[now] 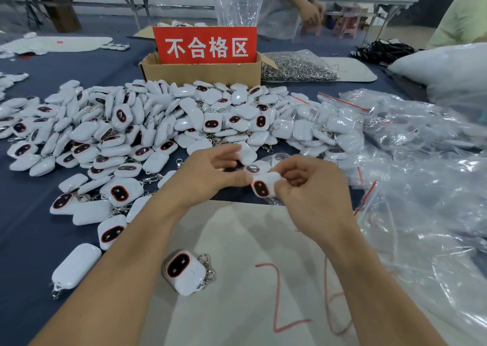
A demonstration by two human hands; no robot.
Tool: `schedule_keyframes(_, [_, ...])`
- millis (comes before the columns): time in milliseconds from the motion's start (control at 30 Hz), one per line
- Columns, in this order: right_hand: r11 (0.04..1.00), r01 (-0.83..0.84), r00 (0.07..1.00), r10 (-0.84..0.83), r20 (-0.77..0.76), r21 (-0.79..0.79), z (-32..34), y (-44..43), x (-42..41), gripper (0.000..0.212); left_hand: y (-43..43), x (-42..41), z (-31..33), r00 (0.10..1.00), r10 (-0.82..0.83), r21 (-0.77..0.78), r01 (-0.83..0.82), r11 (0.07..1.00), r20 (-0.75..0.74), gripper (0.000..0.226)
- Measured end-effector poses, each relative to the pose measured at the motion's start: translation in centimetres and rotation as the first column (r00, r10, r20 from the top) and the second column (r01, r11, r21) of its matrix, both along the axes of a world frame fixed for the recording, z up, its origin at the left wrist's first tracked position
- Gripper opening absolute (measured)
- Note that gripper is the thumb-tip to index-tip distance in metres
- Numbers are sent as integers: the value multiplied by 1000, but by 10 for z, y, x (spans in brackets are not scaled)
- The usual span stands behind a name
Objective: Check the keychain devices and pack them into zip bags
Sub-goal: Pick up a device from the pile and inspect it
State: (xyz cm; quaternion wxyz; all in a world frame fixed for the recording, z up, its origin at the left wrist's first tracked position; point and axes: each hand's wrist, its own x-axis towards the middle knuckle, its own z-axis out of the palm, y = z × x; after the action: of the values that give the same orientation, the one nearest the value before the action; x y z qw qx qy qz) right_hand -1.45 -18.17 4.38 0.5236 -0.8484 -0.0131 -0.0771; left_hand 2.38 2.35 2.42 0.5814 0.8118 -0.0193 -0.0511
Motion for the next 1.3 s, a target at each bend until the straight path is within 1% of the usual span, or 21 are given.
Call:
schedule_keyframes(67, [981, 67, 998, -65, -12, 182, 2, -4, 3, 24, 0, 3, -1, 997, 80, 91, -82, 992, 24, 73])
schedule_keyframes(133, [922, 114, 993, -108, -37, 370, 5, -9, 5, 27, -2, 2, -2, 991, 108, 207, -122, 971, 79, 53])
schedule_keyframes(200, [855, 123, 992, -98, -76, 504, 7, -14, 6, 26, -5, 1, -3, 984, 73, 231, -110, 967, 163, 38])
schedule_keyframes(267, [804, 88, 993, -27, -111, 589, 8, -16, 7, 33, -8, 0, -4, 982, -18, 259, -33, 965, 189, 32])
schedule_keyframes(367, [737, -23, 977, 158, -140, 676, 10, -17, 6, 42, -10, 1, -7, 982, -151, 484, 78, 871, 115, 40])
schedule_keyframes(467, [644, -72, 920, 338, -198, 762, 13, -17, 4, 35, -8, 3, -7, 980, -104, 680, -40, 732, 170, 47])
schedule_keyframes(533, [610, -71, 880, 410, -239, 789, 13, -15, 3, 26, -9, 1, -4, 981, -37, 711, -113, 694, 192, 51])
schedule_keyframes(567, [599, -61, 869, 425, -252, 798, 12, -14, 2, 22, -10, -2, -4, 974, 7, 690, -164, 705, 225, 52])
schedule_keyframes(633, [576, -26, 867, 419, -268, 817, 11, -10, 2, 15, -14, -8, 1, 918, 118, 570, -331, 752, 378, 44])
schedule_keyframes(667, [566, -12, 871, 411, -270, 824, 11, -8, 1, 14, -17, -11, 5, 893, 174, 480, -377, 792, 415, 38])
schedule_keyframes(700, [555, 1, 875, 403, -270, 832, 11, -7, 1, 16, -20, -13, 12, 903, 208, 366, -351, 862, 377, 32])
schedule_keyframes(733, [546, 14, 880, 392, -270, 837, 10, -5, 1, 18, -23, -15, 18, 943, 187, 213, -249, 945, 276, 27])
schedule_keyframes(767, [547, 25, 886, 375, -271, 837, 9, -4, 2, 20, -27, -18, 23, 982, 93, 37, -100, 994, 163, 25])
schedule_keyframes(800, [561, 31, 896, 352, -272, 827, 9, -3, 2, 21, -32, -22, 26, 996, -23, -111, 33, 993, 90, 25])
schedule_keyframes(833, [582, 34, 906, 325, -271, 812, 8, -2, 2, 22, -37, -25, 29, 991, -115, -200, 126, 972, 65, 25])
schedule_keyframes(867, [604, 35, 915, 301, -268, 796, 7, -1, 3, 26, -41, -27, 29, 985, -158, -241, 170, 956, 67, 26])
schedule_keyframes(933, [673, 23, 931, 254, -261, 739, 4, 1, 3, 32, -47, -29, 28, 988, -125, -243, 143, 960, 86, 29])
schedule_keyframes(1000, [766, 14, 944, 201, -261, 643, 1, 3, 3, 28, -48, -28, 26, 993, -85, -233, 102, 967, 82, 31])
schedule_keyframes(1033, [789, 19, 951, 176, -254, 615, -1, 4, 3, 27, -48, -28, 25, 993, -87, -225, 101, 969, 75, 32])
schedule_keyframes(1167, [808, 22, 965, 136, -223, 589, -3, 8, 1, 30, -46, -26, 21, 994, -98, -237, 108, 965, 54, 29])
schedule_keyframes(1300, [764, -35, 960, 205, -191, 644, -1, 8, 1, 36, -50, -25, 18, 998, -7, -263, 23, 965, 63, 26])
